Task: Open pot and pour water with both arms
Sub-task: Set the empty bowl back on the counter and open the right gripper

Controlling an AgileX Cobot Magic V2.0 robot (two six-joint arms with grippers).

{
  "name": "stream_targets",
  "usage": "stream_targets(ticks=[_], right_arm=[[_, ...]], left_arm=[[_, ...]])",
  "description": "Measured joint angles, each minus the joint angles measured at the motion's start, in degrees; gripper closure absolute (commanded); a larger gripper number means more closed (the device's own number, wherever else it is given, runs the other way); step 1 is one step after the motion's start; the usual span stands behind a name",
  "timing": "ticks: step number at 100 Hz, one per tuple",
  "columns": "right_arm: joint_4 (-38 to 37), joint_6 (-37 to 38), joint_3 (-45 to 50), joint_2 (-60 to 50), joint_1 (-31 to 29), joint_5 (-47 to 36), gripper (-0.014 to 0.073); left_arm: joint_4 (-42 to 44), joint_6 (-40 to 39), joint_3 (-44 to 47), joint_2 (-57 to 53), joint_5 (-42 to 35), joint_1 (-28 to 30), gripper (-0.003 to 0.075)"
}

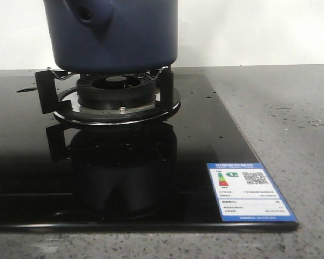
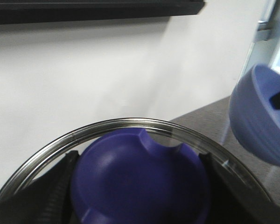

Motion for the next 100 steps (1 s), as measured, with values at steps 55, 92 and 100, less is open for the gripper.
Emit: stream_targets(ticks=[55, 92, 100], right_arm=[[-7.73, 2.16, 15.84, 1.74, -5.72, 4.75, 0.0636], [-8.39, 2.29, 18.46, 2.84, -5.72, 1.77, 0.0636], [-8.39, 2.29, 18.5, 2.93, -5.72, 1.77, 0.0635]], left_arm=[[-0.5, 1.17, 0.0, 0.0, -1.22, -4.53, 0.0332], [-0.5, 1.17, 0.0, 0.0, -1.25, -4.53, 0.0332], [-0.5, 1.26, 0.0, 0.0, -1.25, -4.53, 0.0332]])
